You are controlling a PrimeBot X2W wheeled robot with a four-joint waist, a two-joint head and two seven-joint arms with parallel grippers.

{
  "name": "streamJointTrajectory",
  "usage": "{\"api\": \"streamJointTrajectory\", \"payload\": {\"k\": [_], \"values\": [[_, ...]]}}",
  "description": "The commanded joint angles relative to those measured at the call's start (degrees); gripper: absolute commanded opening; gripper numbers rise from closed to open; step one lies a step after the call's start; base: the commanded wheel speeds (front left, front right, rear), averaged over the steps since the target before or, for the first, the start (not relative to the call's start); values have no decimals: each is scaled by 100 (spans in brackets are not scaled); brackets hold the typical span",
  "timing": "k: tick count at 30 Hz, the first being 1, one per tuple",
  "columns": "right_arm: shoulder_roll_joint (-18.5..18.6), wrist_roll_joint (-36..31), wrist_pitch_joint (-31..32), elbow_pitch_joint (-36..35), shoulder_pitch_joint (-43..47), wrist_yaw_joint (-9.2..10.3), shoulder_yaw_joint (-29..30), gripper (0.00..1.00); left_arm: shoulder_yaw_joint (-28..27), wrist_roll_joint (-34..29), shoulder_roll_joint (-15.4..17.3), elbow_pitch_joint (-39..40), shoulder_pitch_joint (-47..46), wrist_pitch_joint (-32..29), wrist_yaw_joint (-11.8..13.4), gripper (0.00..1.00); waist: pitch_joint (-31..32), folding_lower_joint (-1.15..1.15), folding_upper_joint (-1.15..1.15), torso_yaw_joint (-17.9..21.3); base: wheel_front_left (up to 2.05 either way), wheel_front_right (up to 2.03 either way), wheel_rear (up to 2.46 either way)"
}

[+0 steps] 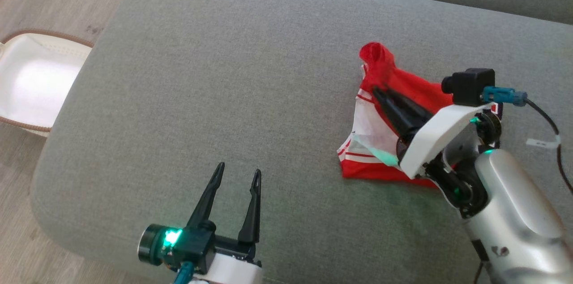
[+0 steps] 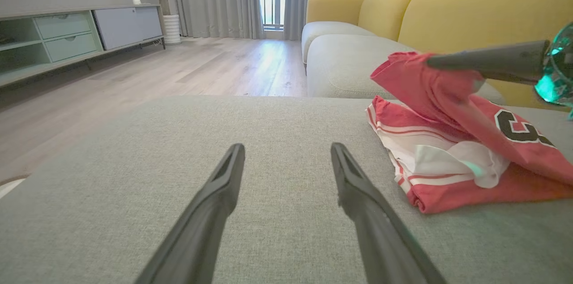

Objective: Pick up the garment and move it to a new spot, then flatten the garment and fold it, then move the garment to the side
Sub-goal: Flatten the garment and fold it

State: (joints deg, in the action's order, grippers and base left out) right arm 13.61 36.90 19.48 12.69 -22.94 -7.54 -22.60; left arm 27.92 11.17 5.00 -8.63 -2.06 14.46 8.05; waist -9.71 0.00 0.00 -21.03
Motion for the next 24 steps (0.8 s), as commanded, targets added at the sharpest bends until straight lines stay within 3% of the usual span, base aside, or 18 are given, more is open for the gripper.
{"api": "streamJointTrajectory", "payload": {"k": [1, 6, 17, 24], "values": [[-72, 37, -172, -212, -259, 5, -83, 100, -195, -50, -43, 157, -211, 53, -31, 100, 2, 0, 0, 18, 0, 0, 0], [20, 44, -562, -328, -313, 5, -58, 100, -246, -75, -50, 132, -182, 53, -31, 100, 79, 0, 0, 150, 0, 0, 0], [840, -31, -1585, -673, 252, 5, 467, 100, -601, -6, -1, 225, -39, 53, 64, 100, 415, 0, 0, 846, 0, 0, 0], [896, -92, -2138, -668, 1016, 5, 872, 100, -731, 37, 30, 273, 128, 53, 109, 100, 620, 0, 0, 1255, 0, 0, 0]]}}
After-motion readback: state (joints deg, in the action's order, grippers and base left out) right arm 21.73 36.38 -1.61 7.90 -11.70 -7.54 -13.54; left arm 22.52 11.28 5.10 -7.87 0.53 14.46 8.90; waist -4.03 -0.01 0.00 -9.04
